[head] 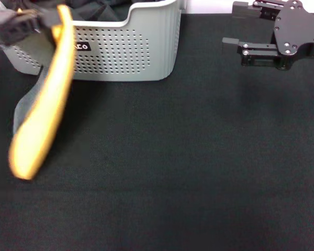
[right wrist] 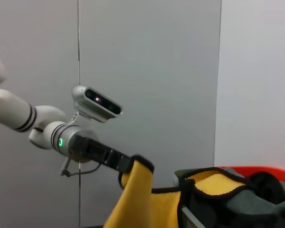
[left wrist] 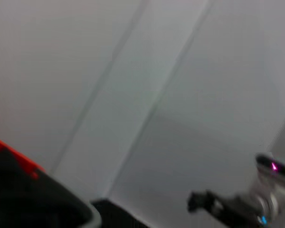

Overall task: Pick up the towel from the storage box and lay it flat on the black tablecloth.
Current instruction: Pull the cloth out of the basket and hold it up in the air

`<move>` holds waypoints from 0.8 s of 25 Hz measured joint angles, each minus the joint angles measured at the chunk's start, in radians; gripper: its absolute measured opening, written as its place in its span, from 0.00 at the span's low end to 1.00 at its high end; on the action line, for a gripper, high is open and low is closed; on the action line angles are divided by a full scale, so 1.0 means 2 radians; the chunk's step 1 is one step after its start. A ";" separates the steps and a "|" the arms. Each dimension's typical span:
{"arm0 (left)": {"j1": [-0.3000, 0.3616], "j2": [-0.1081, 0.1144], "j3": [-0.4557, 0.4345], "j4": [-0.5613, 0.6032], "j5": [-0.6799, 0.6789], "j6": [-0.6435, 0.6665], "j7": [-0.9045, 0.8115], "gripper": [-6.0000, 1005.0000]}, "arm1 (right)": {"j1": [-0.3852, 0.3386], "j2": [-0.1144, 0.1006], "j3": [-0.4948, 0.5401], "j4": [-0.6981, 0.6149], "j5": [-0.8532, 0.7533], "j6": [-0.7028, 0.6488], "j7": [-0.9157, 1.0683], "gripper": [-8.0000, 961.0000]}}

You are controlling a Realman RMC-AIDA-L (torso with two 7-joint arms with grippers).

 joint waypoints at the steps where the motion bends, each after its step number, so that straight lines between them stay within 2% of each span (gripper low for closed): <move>1: -0.007 0.001 0.000 0.003 0.019 0.000 0.011 0.02 | 0.000 0.000 0.000 0.000 0.000 0.000 0.000 0.80; 7: -0.049 0.016 0.000 0.057 0.128 0.000 0.073 0.02 | 0.001 -0.001 0.000 0.003 -0.002 0.003 0.000 0.80; 9: -0.063 0.018 0.000 0.075 0.170 0.000 0.086 0.02 | 0.001 -0.001 0.000 0.005 -0.002 0.004 0.000 0.80; 14: -0.096 0.017 0.000 0.104 0.266 -0.001 0.094 0.02 | 0.007 -0.001 0.000 0.006 -0.003 0.010 0.000 0.80; 20: -0.123 0.011 -0.001 0.094 0.318 -0.003 0.078 0.02 | 0.009 -0.001 -0.007 0.007 -0.003 0.023 0.000 0.80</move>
